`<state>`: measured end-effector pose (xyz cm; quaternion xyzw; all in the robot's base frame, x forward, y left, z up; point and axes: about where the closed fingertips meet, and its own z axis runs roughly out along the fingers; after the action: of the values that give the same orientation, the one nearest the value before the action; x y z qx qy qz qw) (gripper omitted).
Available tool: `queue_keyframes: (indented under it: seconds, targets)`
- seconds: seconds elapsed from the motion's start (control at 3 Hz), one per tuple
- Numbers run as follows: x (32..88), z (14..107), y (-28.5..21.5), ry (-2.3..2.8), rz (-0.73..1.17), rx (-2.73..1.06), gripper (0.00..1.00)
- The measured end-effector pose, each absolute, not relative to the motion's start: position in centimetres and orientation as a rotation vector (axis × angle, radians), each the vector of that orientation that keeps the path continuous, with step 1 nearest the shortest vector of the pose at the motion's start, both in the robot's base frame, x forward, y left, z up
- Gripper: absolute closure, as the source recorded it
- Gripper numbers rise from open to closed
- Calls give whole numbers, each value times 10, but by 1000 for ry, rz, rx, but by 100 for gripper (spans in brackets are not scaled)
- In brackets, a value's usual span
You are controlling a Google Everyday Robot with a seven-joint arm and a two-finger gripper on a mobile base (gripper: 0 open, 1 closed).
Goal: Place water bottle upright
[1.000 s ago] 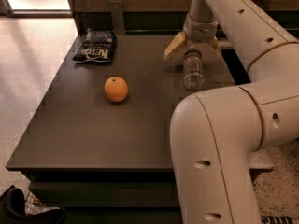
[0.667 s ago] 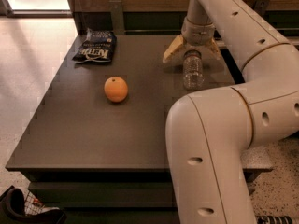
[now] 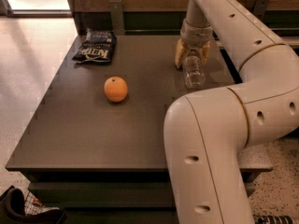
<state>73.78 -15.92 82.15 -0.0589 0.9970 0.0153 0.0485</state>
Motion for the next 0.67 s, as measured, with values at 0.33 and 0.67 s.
queue_keyframes:
  seconds: [0.33,0.67]
  targets:
    - [748,817,-156,3007,55,-180,77]
    - [750,818,-155,3004,56,-180,98]
